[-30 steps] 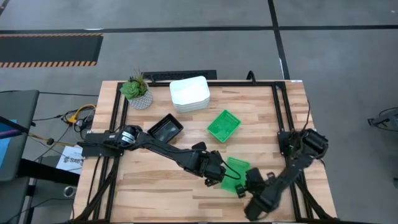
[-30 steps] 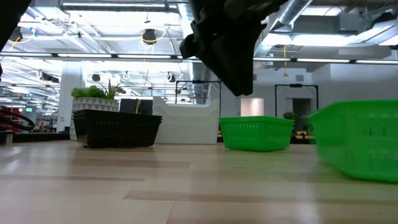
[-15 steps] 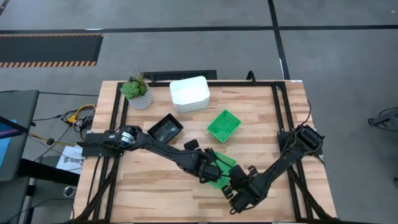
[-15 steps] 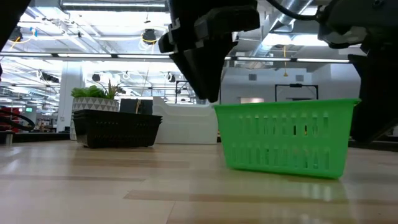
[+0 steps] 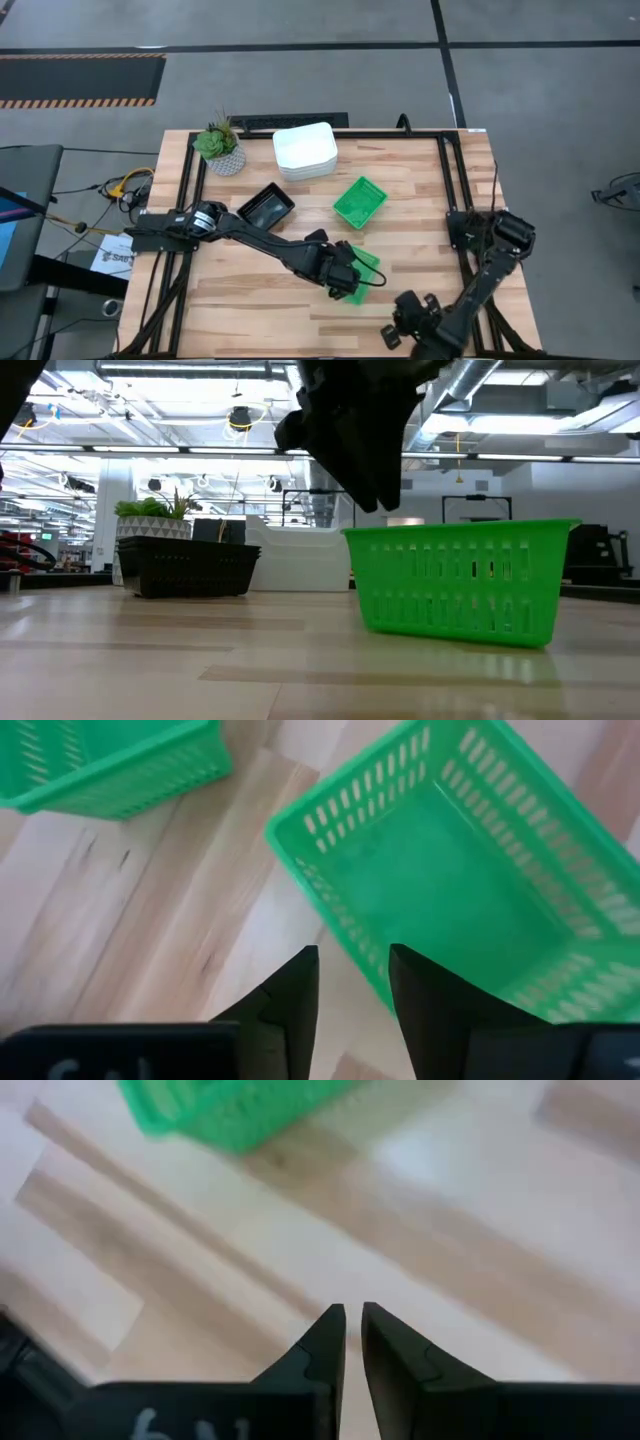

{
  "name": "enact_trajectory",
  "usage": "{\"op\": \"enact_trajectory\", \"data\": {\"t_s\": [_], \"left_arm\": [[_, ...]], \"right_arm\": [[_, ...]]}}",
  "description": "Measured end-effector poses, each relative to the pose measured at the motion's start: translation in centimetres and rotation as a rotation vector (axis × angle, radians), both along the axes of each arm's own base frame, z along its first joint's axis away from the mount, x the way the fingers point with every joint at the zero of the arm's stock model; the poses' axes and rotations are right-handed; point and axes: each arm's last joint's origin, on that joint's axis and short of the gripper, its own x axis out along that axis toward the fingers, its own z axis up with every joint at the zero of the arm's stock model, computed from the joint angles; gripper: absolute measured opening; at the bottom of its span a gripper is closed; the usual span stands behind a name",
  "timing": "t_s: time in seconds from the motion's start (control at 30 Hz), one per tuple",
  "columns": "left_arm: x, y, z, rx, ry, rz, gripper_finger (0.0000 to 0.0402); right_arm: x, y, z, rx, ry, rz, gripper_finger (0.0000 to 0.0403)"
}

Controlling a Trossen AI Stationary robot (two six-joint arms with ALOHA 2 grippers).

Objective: Stack baskets by color
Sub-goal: Stack the bottom green bin on top of the top green bin

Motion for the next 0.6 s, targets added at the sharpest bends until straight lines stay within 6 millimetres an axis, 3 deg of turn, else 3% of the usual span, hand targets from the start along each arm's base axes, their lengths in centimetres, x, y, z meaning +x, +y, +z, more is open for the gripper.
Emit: {"op": "enact_trajectory", "data": {"t_s": [0.17, 0.43, 0.6], "left_arm": [[0.5, 0.5, -1.8, -0.025, -0.039, 0.015, 0.0134], [0.2, 1.8, -4.4, -0.11, 0.012, 0.07, 0.0209], [-0.1, 2.1, -5.5, -0.173, 0.05, 0.069, 0.0191]], "right_arm": [[-1.7, 0.9, 0.1, -0.002, -0.059, -0.052, 0.0063], [-1.9, 0.9, 0.1, -0.005, -0.065, -0.064, 0.0063], [-1.9, 0.7, 0.1, -0.021, -0.056, -0.063, 0.0063]]}}
